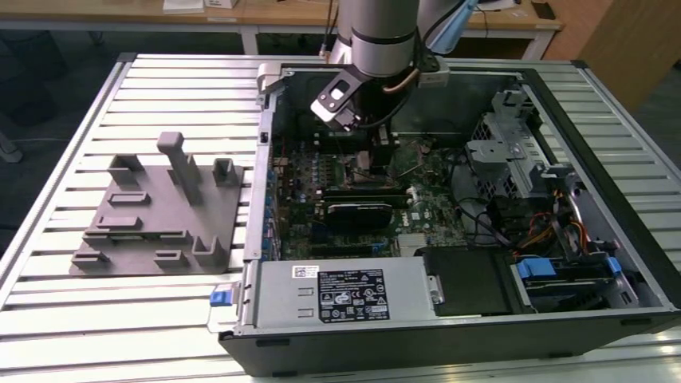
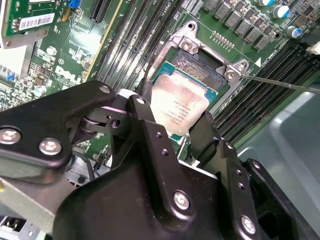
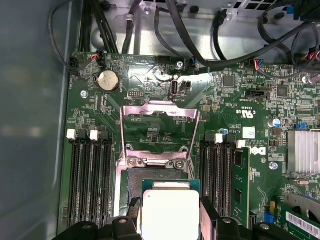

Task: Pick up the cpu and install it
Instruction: 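Place the cpu into insertion slot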

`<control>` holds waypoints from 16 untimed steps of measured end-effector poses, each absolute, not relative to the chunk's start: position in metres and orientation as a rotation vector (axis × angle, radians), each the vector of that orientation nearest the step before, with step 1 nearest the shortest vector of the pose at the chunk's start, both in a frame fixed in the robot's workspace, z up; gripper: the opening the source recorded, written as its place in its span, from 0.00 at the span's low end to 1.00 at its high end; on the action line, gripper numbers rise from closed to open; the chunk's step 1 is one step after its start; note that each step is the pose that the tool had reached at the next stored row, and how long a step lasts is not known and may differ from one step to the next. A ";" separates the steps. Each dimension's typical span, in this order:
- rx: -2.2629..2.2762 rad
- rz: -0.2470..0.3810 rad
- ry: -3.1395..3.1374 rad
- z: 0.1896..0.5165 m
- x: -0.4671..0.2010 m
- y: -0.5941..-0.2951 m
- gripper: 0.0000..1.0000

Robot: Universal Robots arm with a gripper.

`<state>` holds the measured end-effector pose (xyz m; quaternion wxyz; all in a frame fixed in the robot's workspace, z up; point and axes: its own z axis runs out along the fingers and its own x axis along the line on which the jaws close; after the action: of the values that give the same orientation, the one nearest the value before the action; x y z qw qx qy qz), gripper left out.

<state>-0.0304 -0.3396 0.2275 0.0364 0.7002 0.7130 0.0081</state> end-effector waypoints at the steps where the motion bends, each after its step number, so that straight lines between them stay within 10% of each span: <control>1: 2.150 0.025 2.189 0.227 -0.030 -0.340 0.54; 16: 2.149 0.021 2.189 0.214 -0.030 -0.333 0.54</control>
<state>-0.0302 -0.3328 0.2141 0.0371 0.7001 0.7130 0.0067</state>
